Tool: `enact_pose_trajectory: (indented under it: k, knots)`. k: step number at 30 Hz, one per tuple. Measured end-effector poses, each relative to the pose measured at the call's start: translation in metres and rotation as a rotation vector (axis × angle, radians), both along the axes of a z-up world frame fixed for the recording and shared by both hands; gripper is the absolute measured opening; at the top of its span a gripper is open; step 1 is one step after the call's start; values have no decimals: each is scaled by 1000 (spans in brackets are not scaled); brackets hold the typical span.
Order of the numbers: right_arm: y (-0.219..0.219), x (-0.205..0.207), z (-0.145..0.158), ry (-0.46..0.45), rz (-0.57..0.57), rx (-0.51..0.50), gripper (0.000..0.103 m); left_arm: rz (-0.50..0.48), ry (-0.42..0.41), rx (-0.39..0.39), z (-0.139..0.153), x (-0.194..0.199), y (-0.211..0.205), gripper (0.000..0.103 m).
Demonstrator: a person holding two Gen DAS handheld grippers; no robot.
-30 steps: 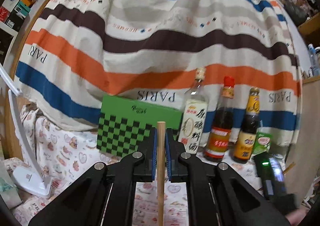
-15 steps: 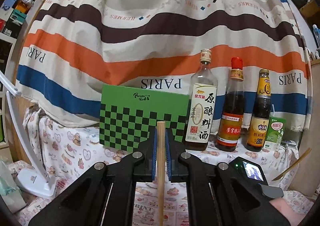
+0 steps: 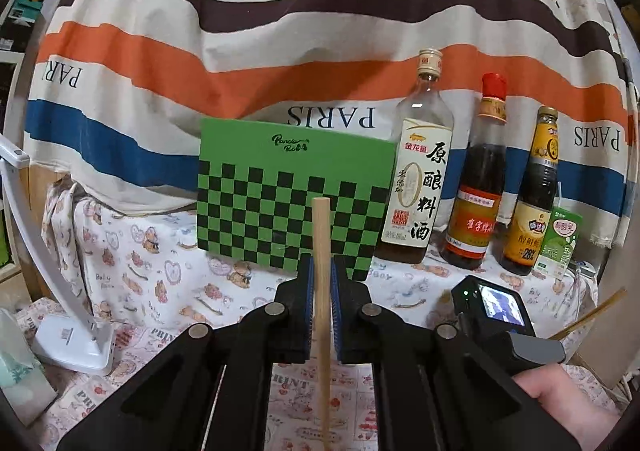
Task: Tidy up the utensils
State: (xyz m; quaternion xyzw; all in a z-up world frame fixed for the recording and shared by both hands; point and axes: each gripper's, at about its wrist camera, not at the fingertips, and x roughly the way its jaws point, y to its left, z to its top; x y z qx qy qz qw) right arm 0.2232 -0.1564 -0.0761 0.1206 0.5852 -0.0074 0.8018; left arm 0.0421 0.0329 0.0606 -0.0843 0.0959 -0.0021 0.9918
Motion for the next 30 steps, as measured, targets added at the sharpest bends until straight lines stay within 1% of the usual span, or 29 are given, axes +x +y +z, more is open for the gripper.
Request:
enact_pose_trajectory:
  k: [2, 3, 5, 6, 7, 9, 12, 14, 15, 17, 19, 21, 22, 24, 25, 27, 30]
  knots:
    - [9, 2, 1, -8, 24, -31, 9, -34, 42, -16, 0, 5, 2, 6]
    - [10, 2, 1, -10, 27, -35, 9, -42, 62, -10, -1, 7, 1, 6]
    - [13, 2, 2, -20, 25, -23, 9, -28, 76, 14, -1, 8, -1, 6]
    - [16, 3, 1, -23, 27, -8, 9, -42, 76, 10, 0, 6, 0, 6]
    - [17, 1, 3, -31, 41, 16, 9, -60, 46, -4, 2, 1, 2, 6]
    - [19, -6, 12, -70, 61, 37, 9, -64, 1, -36, 8, -8, 8, 6]
    - [20, -28, 47, -203, 93, 53, 9, -47, -7, -97, 11, -12, 18, 6]
    - [20, -49, 80, -345, 106, 45, 9, 15, 3, -118, 12, -13, 23, 6]
    - [19, -61, 98, -433, 110, 24, 9, 25, 2, -127, 12, -14, 26, 6]
    - [15, -85, 124, -575, 117, -24, 9, 8, -12, -161, 11, -15, 31, 6]
    - [6, -106, 147, -687, 127, -26, 9, -5, -18, -183, 9, -16, 33, 6]
    - [0, -129, 166, -791, 133, -20, 9, -20, -27, -177, 9, -16, 30, 6]
    - [-11, -136, 177, -827, 133, -27, 8, -25, -34, -167, 9, -16, 27, 6]
    - [-18, -155, 189, -902, 123, -72, 8, -36, -35, -145, 9, -16, 19, 6]
    - [-32, -163, 197, -924, 122, -90, 8, -49, -26, -150, 9, -15, 16, 6]
    - [-44, -178, 206, -992, 112, -115, 8, -81, -14, -172, 7, -14, 9, 6]
    - [-62, -193, 210, -1056, 93, -117, 8, -103, -38, -179, 7, -20, 0, 6]
